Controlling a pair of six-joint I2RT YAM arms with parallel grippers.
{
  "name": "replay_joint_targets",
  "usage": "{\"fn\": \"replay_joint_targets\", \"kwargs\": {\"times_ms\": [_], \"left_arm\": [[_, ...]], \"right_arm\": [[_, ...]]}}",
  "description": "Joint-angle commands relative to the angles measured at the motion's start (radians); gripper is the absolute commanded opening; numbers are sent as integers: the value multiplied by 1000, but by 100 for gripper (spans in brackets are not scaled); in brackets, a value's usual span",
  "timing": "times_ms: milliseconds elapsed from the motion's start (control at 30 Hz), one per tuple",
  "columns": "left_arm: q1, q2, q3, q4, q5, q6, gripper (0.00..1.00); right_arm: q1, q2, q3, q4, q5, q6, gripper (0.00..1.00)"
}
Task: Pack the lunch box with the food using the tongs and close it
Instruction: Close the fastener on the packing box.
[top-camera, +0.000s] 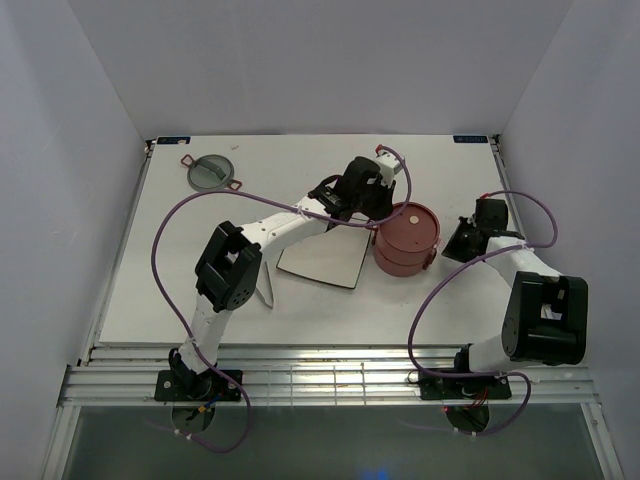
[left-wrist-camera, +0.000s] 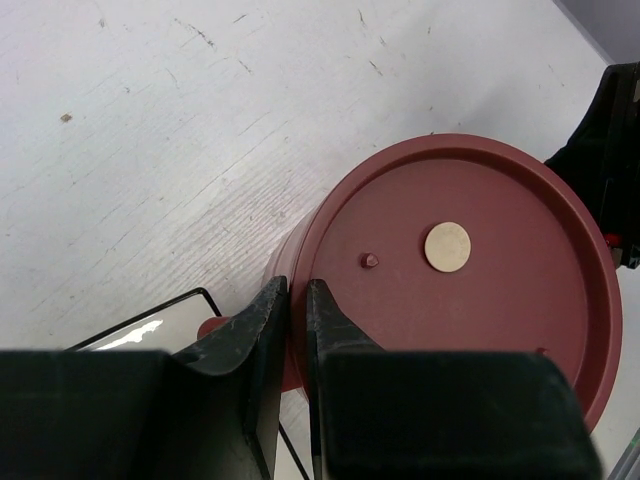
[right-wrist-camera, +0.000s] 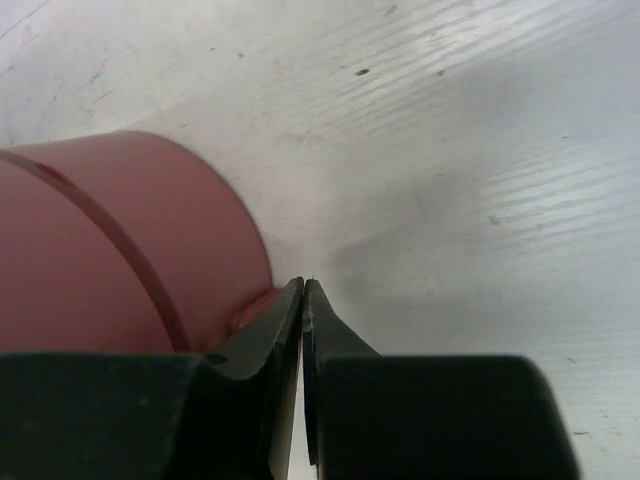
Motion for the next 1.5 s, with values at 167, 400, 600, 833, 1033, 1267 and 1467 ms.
{"fn": "replay_joint_targets", "kwargs": {"times_ms": [167, 400, 600, 833, 1033, 1267, 1467], "left_arm": [[-21, 51, -36, -81, 51, -45, 0], [-21, 51, -61, -49, 59, -69, 0], [-21, 49, -58, -27, 91, -71, 0], [-21, 64, -44, -37, 92, -77, 0], [-21, 64, -50, -41, 80, -82, 0], [-21, 55, -49, -44, 83, -77, 0], [-21, 66, -47, -31, 128, -102, 0]], "right_arm": [[-11, -64, -65, -64, 172, 26, 8], [54, -67, -80, 72, -101, 125, 8], [62, -16, -72, 194, -135, 173, 8], [23, -76, -103, 62, 115, 104, 8], [20, -127, -99, -50, 308, 70, 8], [37, -73, -40, -47, 241, 93, 8], [60, -7, -33, 202, -193, 177, 8]]}}
